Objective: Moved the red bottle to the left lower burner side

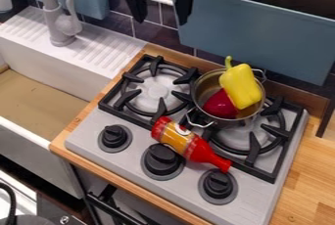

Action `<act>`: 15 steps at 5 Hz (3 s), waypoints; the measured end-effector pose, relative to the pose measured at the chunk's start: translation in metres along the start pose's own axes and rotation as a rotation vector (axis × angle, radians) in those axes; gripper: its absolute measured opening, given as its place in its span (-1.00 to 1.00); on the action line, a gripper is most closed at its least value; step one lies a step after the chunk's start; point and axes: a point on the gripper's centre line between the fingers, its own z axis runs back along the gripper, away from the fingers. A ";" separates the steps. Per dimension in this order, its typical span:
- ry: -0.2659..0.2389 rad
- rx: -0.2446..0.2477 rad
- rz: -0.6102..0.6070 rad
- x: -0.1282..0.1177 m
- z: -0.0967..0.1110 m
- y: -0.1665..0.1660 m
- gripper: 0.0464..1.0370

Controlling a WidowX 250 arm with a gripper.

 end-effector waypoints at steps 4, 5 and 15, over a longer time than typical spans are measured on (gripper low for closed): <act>-0.076 0.051 0.299 -0.042 -0.030 0.027 0.92; -0.103 0.085 0.536 -0.048 -0.034 0.026 0.92; -0.147 0.028 1.285 -0.095 -0.104 -0.004 0.92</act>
